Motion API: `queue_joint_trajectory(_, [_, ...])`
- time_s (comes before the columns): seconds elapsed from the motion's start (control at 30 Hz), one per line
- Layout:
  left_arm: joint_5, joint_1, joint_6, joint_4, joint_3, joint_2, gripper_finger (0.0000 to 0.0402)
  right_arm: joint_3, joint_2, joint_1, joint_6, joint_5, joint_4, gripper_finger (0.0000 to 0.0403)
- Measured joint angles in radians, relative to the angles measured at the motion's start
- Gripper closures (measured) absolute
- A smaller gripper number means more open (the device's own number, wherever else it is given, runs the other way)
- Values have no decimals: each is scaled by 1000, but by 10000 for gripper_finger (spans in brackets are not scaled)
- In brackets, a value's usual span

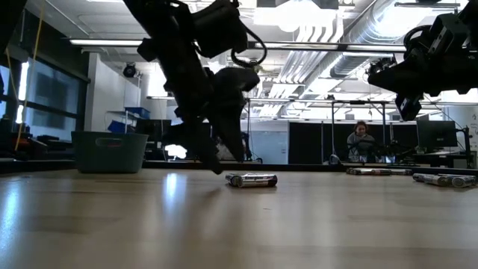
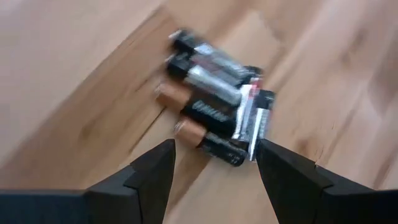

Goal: Sort batteries
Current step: Put the black battery into the blue bin

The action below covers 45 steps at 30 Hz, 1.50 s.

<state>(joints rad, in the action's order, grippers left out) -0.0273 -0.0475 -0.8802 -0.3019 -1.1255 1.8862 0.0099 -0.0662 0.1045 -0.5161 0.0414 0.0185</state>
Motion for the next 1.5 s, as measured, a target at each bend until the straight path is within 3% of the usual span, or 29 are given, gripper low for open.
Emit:
queue_joint_trajectory(0.1, [17, 0, -141, -37, 0, 1, 190, 0, 0, 0, 0, 0, 0, 402])
queue_joint_trajectory(0.4, [48, -1, -317, -19, -3, 47, 214, 0, 0, 0, 0, 0, 0, 402])
queue_joint_trajectory(0.53, [74, 2, -321, -84, -5, 42, 227, 0, 0, 0, 0, 0, 0, 402])
queue_joint_trajectory(0.77, [21, 22, -301, -161, -3, 18, 252, 0, 0, 0, 0, 0, 0, 402])
queue_joint_trajectory(1.0, [31, 12, -340, -350, -31, -61, 270, 0, 0, 0, 0, 0, 0, 402])
queue_joint_trajectory(1.3, [-53, -47, -443, -302, -31, -72, 270, 0, 0, 0, 0, 1, 0, 402])
queue_joint_trajectory(1.4, [-50, -57, -300, -285, -31, -72, 270, 0, 0, 0, 0, 1, 0, 402])
queue_joint_trajectory(1.5, [-39, -66, 48, -239, -31, -72, 270, 0, 0, 0, 0, 2, 0, 402])
